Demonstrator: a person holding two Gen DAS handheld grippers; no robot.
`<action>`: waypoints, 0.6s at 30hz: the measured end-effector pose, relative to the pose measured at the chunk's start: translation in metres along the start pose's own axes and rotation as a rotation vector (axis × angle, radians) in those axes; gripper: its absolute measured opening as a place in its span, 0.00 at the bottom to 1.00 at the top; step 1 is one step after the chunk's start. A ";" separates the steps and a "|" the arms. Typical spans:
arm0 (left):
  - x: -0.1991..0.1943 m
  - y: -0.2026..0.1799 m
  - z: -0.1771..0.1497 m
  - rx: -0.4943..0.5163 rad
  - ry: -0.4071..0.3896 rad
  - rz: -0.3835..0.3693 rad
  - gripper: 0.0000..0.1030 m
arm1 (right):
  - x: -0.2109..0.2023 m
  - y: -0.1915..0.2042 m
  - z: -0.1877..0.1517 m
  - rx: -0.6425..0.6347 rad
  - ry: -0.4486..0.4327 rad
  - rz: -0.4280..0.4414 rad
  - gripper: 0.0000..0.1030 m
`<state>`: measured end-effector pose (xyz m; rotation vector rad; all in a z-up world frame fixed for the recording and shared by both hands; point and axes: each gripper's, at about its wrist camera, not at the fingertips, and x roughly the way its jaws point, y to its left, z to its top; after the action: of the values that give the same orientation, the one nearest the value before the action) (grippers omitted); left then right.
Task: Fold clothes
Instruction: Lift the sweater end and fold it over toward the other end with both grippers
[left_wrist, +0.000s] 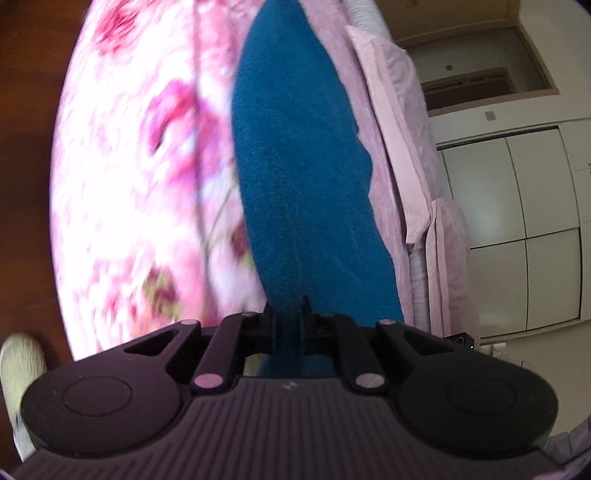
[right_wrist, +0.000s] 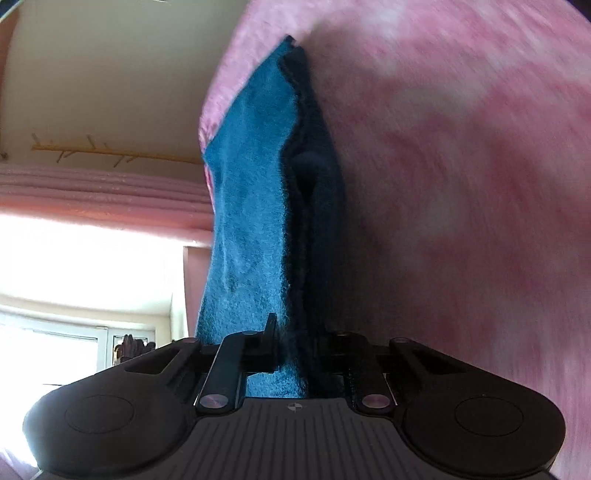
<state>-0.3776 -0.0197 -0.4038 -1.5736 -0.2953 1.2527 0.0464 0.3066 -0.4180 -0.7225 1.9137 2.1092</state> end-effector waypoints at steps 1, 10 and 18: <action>-0.001 0.003 -0.007 -0.028 0.011 0.017 0.07 | -0.003 -0.003 -0.008 0.023 0.014 -0.009 0.13; -0.035 -0.022 0.013 -0.184 -0.015 -0.017 0.07 | -0.020 0.040 0.006 0.173 0.093 -0.045 0.14; -0.012 -0.030 0.125 -0.350 -0.052 -0.091 0.08 | 0.011 0.096 0.125 0.308 0.062 -0.045 0.15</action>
<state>-0.4733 0.0547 -0.3592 -1.8005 -0.6406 1.2183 -0.0347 0.4127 -0.3345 -0.7604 2.1658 1.7280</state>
